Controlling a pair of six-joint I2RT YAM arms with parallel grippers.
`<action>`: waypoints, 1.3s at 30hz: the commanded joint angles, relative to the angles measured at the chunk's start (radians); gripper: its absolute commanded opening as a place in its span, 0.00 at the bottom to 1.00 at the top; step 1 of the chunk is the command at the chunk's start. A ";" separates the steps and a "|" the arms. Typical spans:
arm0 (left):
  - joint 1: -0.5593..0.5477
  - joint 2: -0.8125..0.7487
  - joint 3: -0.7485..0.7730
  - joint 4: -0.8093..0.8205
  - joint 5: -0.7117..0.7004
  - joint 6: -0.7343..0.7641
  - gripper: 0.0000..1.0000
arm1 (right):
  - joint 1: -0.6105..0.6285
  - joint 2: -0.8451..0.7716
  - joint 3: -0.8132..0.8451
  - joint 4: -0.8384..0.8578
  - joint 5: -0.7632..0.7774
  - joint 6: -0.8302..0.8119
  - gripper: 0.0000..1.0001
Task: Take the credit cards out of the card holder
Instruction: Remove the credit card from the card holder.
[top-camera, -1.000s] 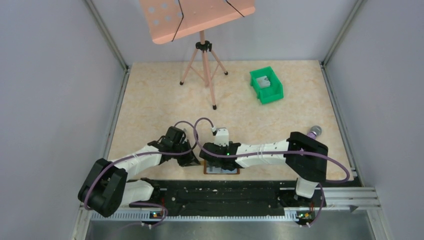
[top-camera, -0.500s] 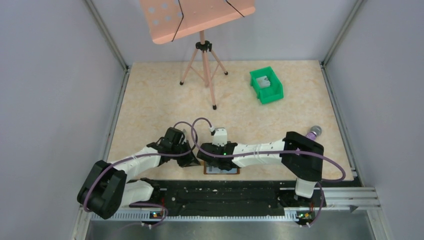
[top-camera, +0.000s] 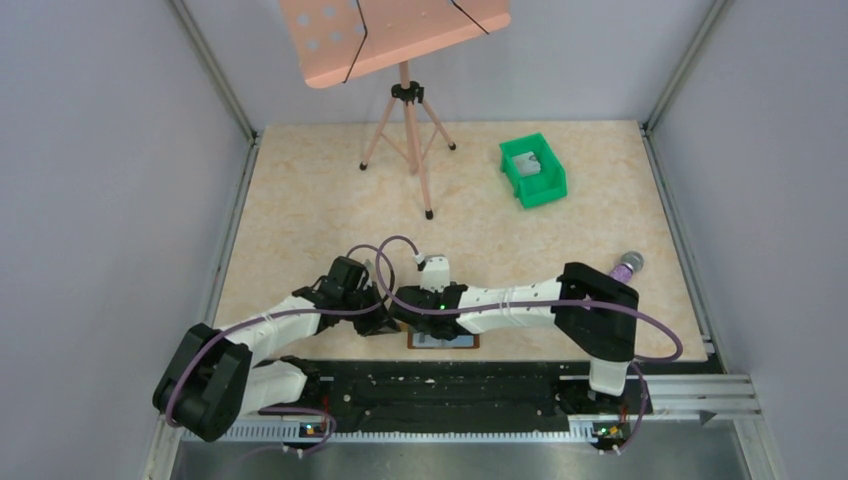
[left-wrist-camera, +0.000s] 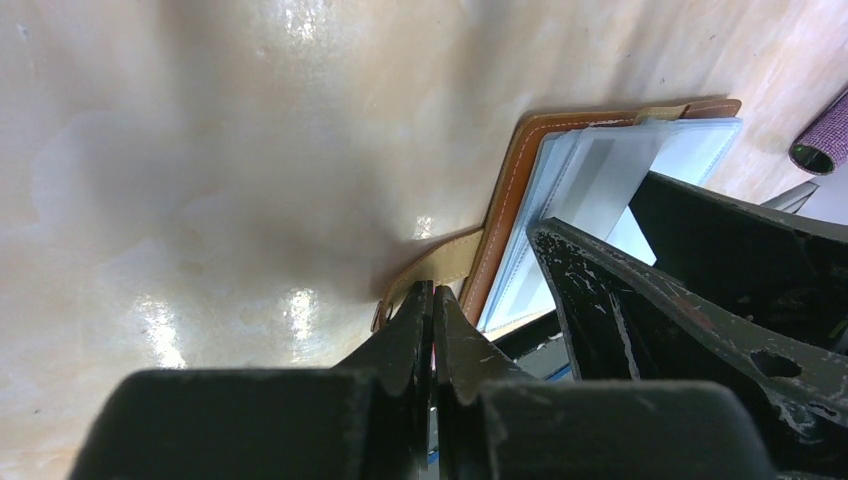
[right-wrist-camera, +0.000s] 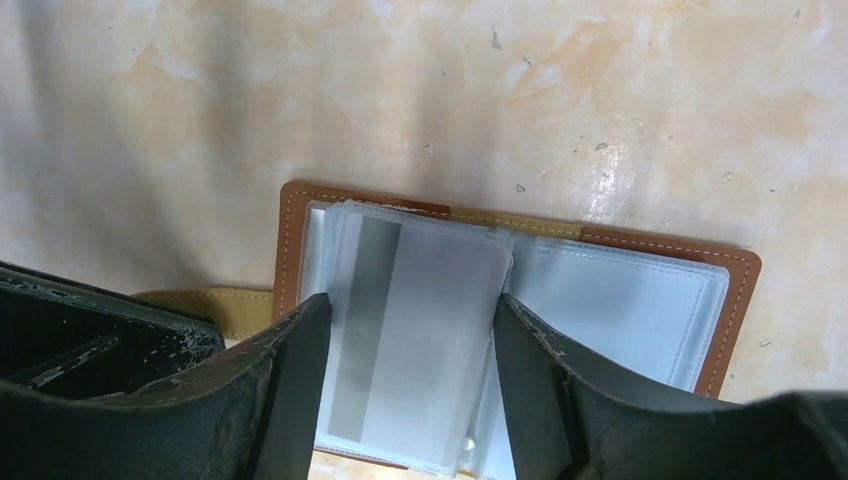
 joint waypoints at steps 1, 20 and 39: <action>0.004 -0.022 -0.019 -0.002 -0.007 0.012 0.03 | 0.015 0.005 -0.009 0.005 -0.019 -0.007 0.54; 0.004 -0.039 0.018 -0.074 -0.028 0.011 0.03 | -0.051 -0.176 -0.261 0.334 -0.166 -0.155 0.48; 0.021 -0.204 0.062 -0.136 -0.043 -0.082 0.07 | -0.097 -0.300 -0.284 0.302 -0.228 -0.229 0.65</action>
